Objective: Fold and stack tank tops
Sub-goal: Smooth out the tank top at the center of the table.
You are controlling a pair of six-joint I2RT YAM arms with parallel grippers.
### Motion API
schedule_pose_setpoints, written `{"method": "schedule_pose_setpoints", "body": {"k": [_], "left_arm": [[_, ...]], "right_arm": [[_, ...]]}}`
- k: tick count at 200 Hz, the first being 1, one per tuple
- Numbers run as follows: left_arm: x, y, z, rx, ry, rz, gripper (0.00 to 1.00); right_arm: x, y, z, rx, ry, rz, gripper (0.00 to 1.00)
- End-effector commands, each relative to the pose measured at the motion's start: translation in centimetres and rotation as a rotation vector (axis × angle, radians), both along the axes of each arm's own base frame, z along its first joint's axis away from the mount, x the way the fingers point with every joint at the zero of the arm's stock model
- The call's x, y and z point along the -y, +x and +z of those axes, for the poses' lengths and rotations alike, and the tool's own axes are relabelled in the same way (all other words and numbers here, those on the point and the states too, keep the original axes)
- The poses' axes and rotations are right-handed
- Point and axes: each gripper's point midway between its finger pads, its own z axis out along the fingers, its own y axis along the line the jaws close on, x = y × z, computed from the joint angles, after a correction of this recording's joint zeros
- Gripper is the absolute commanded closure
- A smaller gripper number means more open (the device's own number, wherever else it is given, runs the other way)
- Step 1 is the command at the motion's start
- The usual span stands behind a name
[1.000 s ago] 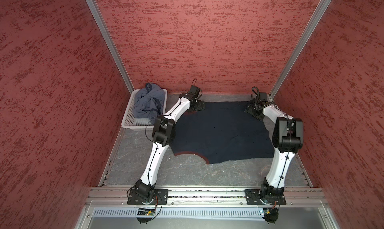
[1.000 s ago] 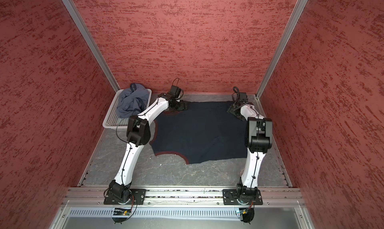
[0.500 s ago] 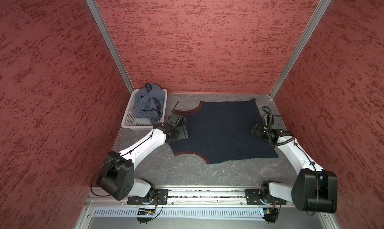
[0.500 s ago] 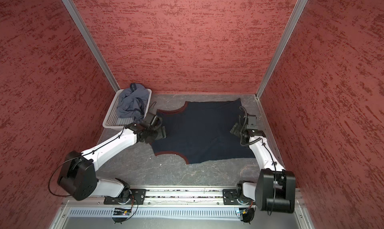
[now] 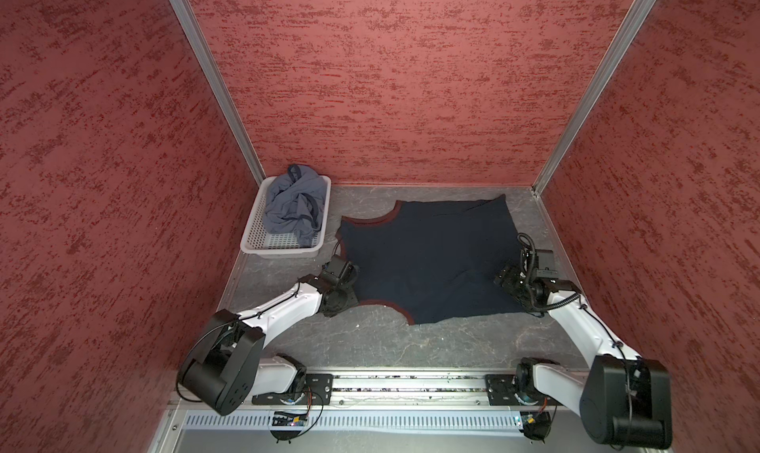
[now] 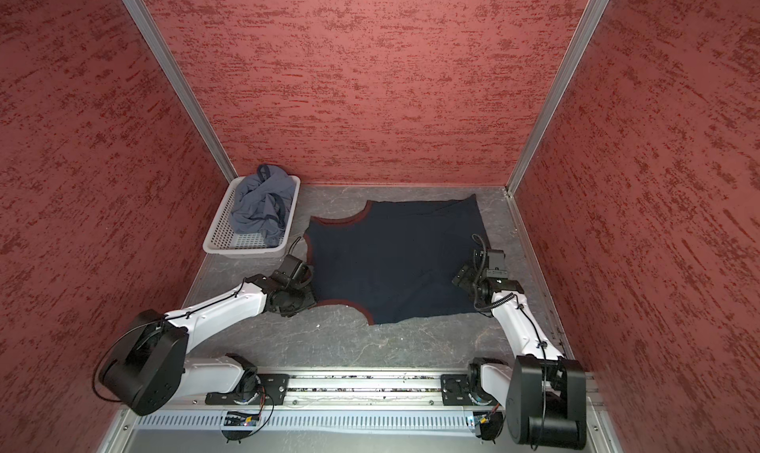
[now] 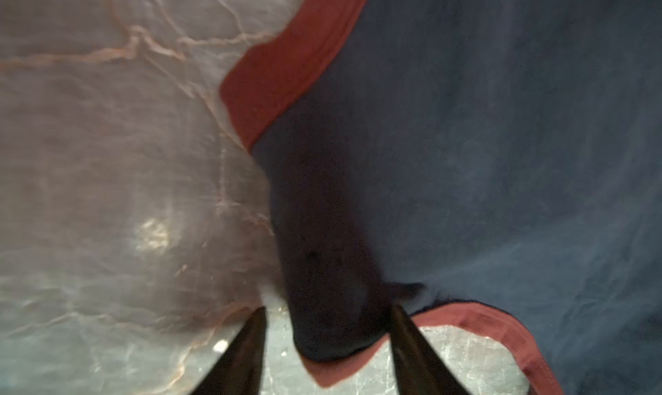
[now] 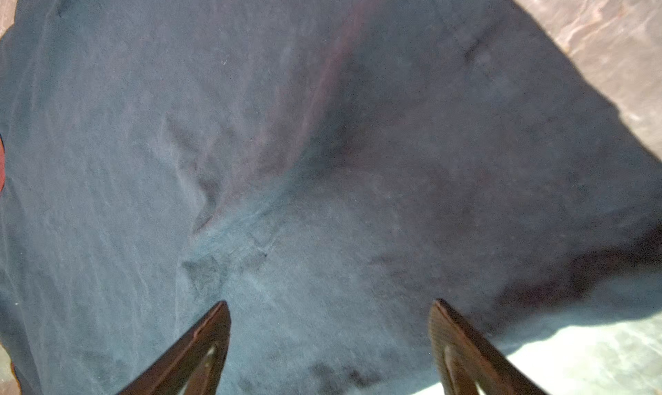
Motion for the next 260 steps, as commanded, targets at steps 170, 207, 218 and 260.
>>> {"method": "schedule_pose_setpoints", "body": {"k": [170,207,218,260], "left_arm": [[3.1,10.1,3.8,0.17,0.028,-0.115,0.91],[3.3,9.8,3.3,0.167,0.014,-0.126,0.91],[3.5,9.9,3.4,0.166,0.006,-0.131,0.91],[4.0,9.9,3.5,0.165,0.002,-0.146,0.9]], "right_arm": [[10.3,-3.5,-2.6,-0.214,-0.254,-0.425,0.23],[12.7,-5.3,-3.7,-0.247,-0.215,-0.53,0.25],[12.8,-5.7,-4.2,-0.244,-0.189,-0.543,0.27],[12.0,-5.1,-5.5,-0.233,-0.116,-0.514,0.37]]}}
